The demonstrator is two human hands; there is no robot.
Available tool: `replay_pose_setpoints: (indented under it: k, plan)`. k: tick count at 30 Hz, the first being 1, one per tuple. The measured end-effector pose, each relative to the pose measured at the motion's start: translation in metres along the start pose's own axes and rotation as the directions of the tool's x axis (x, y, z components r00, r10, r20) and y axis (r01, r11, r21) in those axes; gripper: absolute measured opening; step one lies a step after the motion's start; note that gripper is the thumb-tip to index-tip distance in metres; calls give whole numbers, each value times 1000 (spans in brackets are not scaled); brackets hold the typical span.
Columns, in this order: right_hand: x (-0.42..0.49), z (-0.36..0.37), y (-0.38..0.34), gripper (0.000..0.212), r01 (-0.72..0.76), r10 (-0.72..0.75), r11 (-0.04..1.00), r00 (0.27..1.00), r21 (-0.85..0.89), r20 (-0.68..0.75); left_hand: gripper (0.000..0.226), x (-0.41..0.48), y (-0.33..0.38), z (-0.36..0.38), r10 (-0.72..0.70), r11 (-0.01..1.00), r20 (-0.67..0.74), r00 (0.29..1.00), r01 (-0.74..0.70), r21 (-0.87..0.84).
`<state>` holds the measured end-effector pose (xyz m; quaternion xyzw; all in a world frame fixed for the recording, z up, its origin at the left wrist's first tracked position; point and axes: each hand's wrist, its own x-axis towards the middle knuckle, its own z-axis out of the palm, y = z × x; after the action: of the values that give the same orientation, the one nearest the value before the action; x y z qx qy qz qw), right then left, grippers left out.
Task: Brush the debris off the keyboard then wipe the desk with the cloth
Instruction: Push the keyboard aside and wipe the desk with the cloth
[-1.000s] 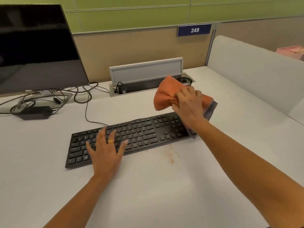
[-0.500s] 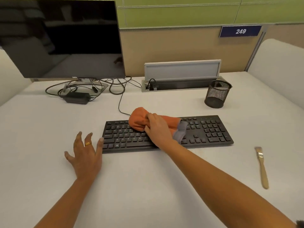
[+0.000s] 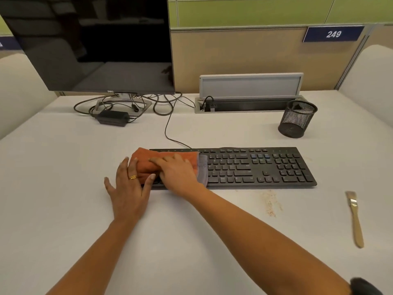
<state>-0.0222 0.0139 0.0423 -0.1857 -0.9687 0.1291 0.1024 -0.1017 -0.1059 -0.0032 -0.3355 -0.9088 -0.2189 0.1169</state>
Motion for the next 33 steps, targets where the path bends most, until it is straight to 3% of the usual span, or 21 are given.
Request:
replay_pose_setpoints:
  k: [6,11,15,19,21,24,27,33]
  plan:
    - [-19,-23,73,49,-266,272,962,952,58,-141,83,-2,0,1,16,999,27,1000,-17,44]
    - [-52,-51,143,47,-486,480,873,844,40,-240,83,0,-2,3,-18,1000,48,999,17,26]
    - [-86,-67,184,45,-645,635,759,701,90,-324,79,-3,5,0,-44,999,81,996,44,12]
    - [-104,-60,176,44,-626,644,757,663,189,-382,67,1,23,-1,64,998,94,993,-62,-24]
    - [-118,-54,163,42,-600,663,742,594,299,-455,67,6,39,-2,173,984,84,981,-169,-53]
    - [-149,-50,157,41,-569,710,692,426,443,-562,81,19,65,-3,366,928,215,906,-336,-162]
    - [-179,-53,163,40,-570,766,613,257,547,-590,102,28,88,-3,496,868,405,768,-426,-255]
    - [-217,-70,186,39,-602,801,528,119,599,-586,119,45,125,0,518,815,612,597,-562,-140]
